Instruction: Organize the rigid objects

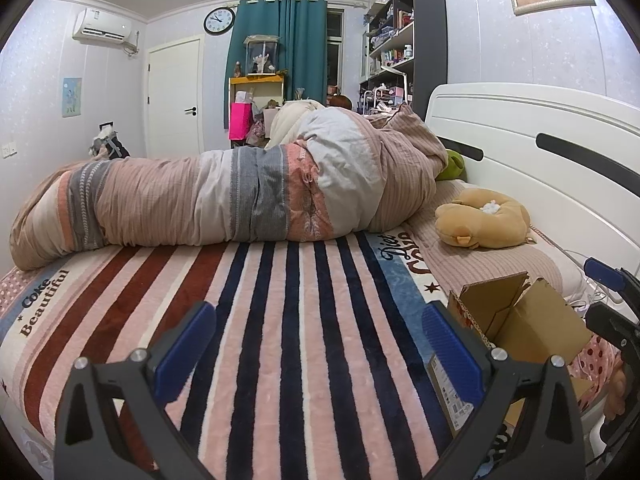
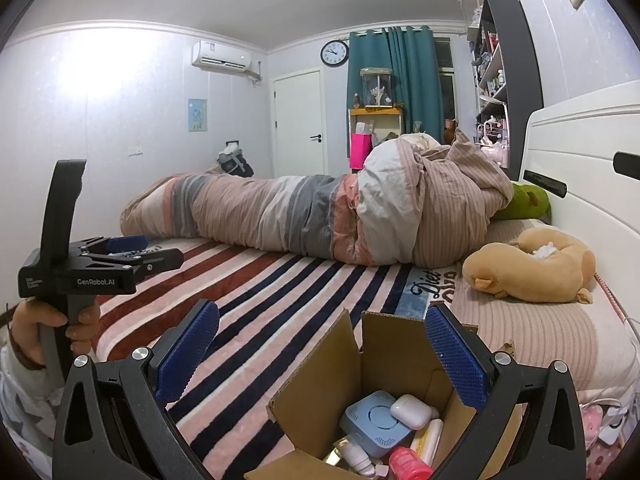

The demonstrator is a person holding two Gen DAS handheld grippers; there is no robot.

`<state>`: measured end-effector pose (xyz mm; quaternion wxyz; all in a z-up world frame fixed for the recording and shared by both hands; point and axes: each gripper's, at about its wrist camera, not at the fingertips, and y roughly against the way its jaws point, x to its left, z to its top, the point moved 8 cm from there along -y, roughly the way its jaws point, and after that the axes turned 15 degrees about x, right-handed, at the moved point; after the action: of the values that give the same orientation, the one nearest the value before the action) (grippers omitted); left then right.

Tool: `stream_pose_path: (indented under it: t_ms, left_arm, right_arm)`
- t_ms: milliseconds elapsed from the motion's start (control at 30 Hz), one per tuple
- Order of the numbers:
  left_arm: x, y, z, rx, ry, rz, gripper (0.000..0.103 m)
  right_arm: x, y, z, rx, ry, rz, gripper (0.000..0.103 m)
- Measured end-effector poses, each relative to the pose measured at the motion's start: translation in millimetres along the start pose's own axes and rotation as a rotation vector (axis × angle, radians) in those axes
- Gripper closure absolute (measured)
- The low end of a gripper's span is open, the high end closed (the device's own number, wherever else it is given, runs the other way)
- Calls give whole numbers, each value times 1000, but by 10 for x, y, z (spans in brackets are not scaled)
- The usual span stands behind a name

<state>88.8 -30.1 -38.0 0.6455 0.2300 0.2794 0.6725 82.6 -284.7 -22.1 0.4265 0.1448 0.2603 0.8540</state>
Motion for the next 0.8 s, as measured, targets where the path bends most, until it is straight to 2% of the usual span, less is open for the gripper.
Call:
stream_pose_path:
  t_ms: [800]
  left_arm:
    - [6,10,0,-1,-1,3,1]
  right_arm:
    - [12,-35,-41,4,2,-2,0]
